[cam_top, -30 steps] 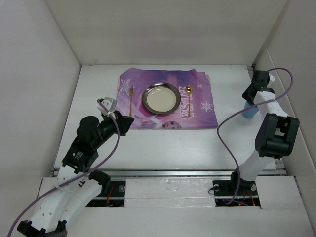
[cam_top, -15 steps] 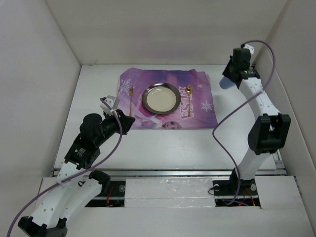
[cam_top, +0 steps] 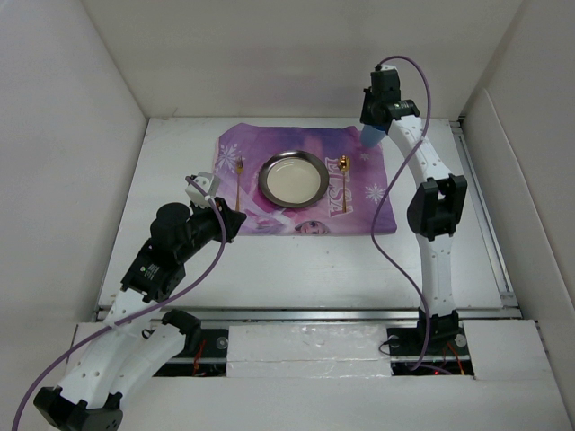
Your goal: Set the dinner table for one person
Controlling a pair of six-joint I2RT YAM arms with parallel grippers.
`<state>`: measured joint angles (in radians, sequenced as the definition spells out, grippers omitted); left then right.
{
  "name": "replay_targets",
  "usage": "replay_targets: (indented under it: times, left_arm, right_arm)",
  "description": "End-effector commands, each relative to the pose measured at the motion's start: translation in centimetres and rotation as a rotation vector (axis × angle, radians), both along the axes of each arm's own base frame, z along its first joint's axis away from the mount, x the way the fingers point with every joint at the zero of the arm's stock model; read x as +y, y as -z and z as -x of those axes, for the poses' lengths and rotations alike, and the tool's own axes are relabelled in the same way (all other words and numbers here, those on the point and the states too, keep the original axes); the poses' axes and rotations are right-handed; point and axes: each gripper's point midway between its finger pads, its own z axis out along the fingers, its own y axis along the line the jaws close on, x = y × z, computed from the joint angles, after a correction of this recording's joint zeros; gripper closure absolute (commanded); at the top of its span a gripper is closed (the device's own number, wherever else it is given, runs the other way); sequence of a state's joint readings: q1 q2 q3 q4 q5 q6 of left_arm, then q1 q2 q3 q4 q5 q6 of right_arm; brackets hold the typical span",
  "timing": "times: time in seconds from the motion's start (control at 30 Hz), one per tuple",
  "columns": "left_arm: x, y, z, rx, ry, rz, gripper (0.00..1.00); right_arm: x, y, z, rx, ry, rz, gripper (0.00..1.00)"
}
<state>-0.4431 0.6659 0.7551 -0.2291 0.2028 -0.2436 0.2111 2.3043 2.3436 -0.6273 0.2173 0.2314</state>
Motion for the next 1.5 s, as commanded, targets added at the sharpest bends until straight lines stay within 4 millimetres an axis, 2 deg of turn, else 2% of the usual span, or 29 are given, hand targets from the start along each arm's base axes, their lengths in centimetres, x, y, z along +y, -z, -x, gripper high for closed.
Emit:
replay_targets:
  times: [0.0, 0.17, 0.4, 0.6, 0.8, 0.9, 1.23, 1.3, 1.33, 1.4, 1.43, 1.47]
  left_arm:
    - [0.2, -2.0, -0.5, -0.058, -0.014, 0.012, 0.88]
    - [0.2, -2.0, -0.6, -0.061, -0.013, 0.012, 0.88]
    - [0.2, -1.8, -0.7, -0.054, -0.016, 0.007, 0.88]
    - [0.2, -1.6, -0.8, -0.048, -0.018, 0.004, 0.88]
    - [0.1, -1.5, -0.8, -0.042, -0.016, 0.002, 0.88]
    - [0.1, -1.8, -0.8, -0.051, -0.016, 0.006, 0.88]
    - [0.1, -1.4, -1.0, -0.037, -0.019, -0.002, 0.88]
    - [0.2, -1.5, -1.0, -0.042, -0.024, 0.001, 0.88]
    - [0.2, -1.4, -1.0, -0.04, -0.024, 0.0, 0.88]
    - [0.2, -1.3, -1.0, -0.035, -0.025, -0.004, 0.88]
    - [0.1, -1.4, -1.0, -0.039, -0.021, -0.001, 0.88]
    - [0.1, -1.4, -1.0, -0.038, -0.022, -0.002, 0.88]
  right_arm:
    - [0.8, -2.7, -0.6, -0.044, -0.053, 0.009, 1.0]
    - [1.5, -1.7, -1.1, -0.041, -0.085, -0.011, 1.0]
    - [2.1, 1.1, -1.6, 0.001, -0.107, -0.018, 1.0]
    - [3.3, 2.3, -1.5, 0.02, -0.115, 0.027, 1.0]
    - [2.6, 3.3, -2.1, 0.028, -0.104, 0.046, 1.0]
    - [2.2, 4.6, -2.0, 0.055, -0.097, 0.069, 1.0]
    - [1.6, 4.0, -2.8, 0.023, -0.074, 0.102, 0.94]
    - [1.5, 4.7, -2.9, 0.03, -0.072, 0.111, 0.85]
    - [1.5, 4.7, -2.9, 0.028, -0.069, 0.113, 0.85]
    - [1.3, 5.1, -2.9, 0.034, -0.063, 0.118, 0.76]
    - [1.9, 5.1, -2.8, 0.036, -0.073, 0.117, 0.72]
    - [2.0, 5.3, -2.7, 0.039, -0.074, 0.115, 0.64]
